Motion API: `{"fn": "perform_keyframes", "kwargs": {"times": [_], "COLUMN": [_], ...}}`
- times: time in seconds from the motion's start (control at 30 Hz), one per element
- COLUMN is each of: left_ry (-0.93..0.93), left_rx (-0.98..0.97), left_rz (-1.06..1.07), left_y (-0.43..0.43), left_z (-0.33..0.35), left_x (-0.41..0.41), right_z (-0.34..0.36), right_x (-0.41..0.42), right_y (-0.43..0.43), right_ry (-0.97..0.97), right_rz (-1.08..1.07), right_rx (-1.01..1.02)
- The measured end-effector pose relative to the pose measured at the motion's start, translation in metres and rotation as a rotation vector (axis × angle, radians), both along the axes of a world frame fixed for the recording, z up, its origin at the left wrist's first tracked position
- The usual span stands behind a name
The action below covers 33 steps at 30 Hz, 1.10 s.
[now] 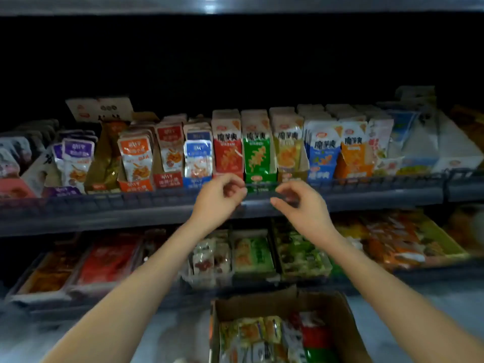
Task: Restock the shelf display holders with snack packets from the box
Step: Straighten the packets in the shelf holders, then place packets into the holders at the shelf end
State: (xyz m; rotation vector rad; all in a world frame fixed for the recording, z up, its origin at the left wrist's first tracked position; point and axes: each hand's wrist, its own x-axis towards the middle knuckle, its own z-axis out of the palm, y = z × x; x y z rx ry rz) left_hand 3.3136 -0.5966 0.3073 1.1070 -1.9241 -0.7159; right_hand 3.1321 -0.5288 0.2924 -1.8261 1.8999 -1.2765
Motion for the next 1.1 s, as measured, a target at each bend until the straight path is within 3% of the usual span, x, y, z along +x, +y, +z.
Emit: {"fn": "perform_keyframes", "kwargs": {"times": [0.27, 0.5, 0.63, 0.8, 0.87, 1.1], "left_ry": [-0.231, -0.285, -0.276, -0.305, -0.317, -0.284], "left_rx": [0.354, 0.610, 0.716, 0.812, 0.851, 0.935], "left_rz": [-0.149, -0.164, -0.100, -0.064, -0.063, 0.019], "left_y": [0.108, 0.162, 0.172, 0.178, 0.179, 0.175], "left_z": [-0.158, -0.273, -0.318, -0.359, -0.370, -0.387], "left_x": [-0.002, -0.017, -0.020, -0.024, -0.026, -0.020], "right_z": [-0.160, -0.297, -0.352, -0.393, -0.404, -0.416], "right_x": [-0.040, -0.074, -0.076, -0.085, -0.086, -0.063], "right_y": [0.120, 0.180, 0.187, 0.174, 0.172, 0.164], "right_ry": [-0.026, -0.053, -0.076, 0.142, 0.125, 0.100], "right_rz": [-0.057, -0.191, -0.151, 0.002, 0.012, 0.093], "right_rx": [0.598, 0.990, 1.130, 1.340, 1.398, 1.315]}}
